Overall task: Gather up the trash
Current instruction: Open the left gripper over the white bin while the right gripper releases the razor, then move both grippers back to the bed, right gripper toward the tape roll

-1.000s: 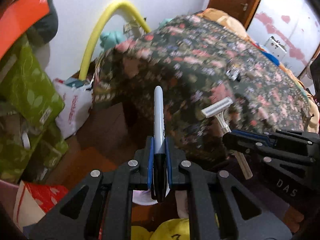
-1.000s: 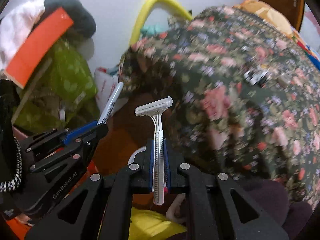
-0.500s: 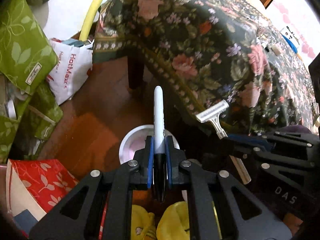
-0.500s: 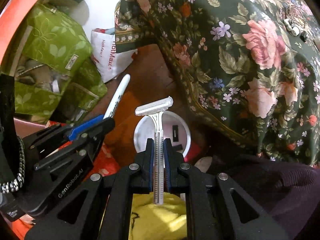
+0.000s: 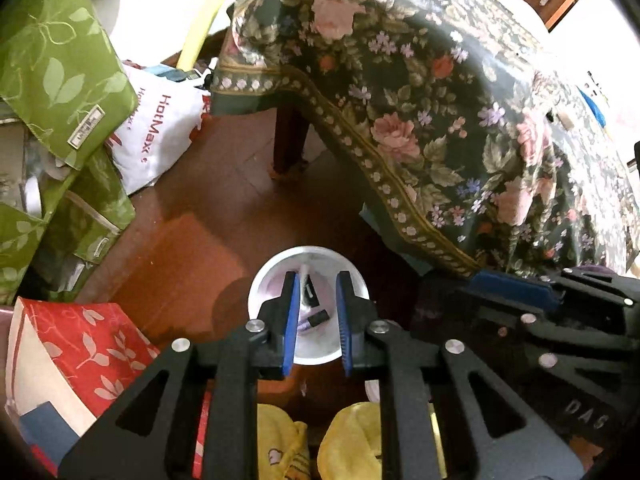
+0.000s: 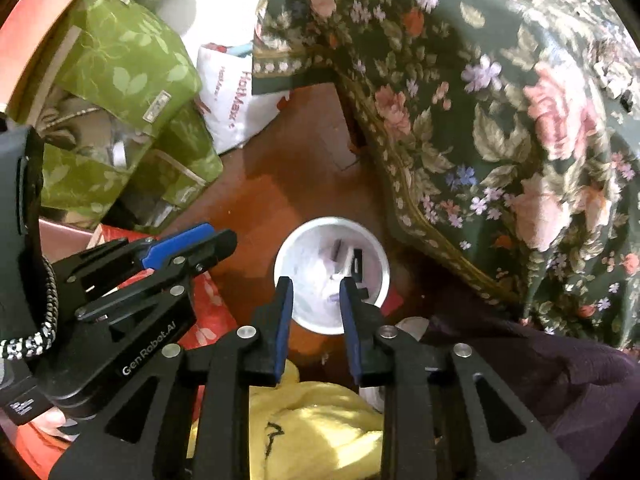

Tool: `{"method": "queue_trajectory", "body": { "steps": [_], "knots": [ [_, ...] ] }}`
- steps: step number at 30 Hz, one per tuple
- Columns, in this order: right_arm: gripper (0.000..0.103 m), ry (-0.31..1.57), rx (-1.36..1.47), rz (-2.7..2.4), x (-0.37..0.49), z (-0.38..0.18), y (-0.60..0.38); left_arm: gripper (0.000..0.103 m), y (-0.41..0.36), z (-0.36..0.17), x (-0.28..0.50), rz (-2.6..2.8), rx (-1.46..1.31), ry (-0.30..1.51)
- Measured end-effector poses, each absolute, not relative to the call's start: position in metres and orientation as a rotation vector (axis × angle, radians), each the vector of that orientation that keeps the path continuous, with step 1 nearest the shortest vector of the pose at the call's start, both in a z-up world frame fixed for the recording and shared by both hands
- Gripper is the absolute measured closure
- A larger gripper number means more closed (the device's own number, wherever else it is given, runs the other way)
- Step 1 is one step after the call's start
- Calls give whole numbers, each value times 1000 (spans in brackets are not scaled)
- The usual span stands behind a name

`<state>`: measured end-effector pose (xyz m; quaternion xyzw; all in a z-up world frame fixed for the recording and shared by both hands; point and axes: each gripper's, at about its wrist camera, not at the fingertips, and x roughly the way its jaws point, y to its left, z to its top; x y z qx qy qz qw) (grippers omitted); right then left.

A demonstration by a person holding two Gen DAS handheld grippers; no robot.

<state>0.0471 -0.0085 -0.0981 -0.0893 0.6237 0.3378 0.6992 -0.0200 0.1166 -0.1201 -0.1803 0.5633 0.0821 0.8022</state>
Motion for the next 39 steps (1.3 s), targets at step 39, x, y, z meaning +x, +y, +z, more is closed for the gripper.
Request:
{"method": "queue_trajectory", "body": {
  "steps": [39],
  "knots": [
    [81,1051,50,414,180,4,-230,83,-55,-11,146,-68,-214,954]
  ]
}}
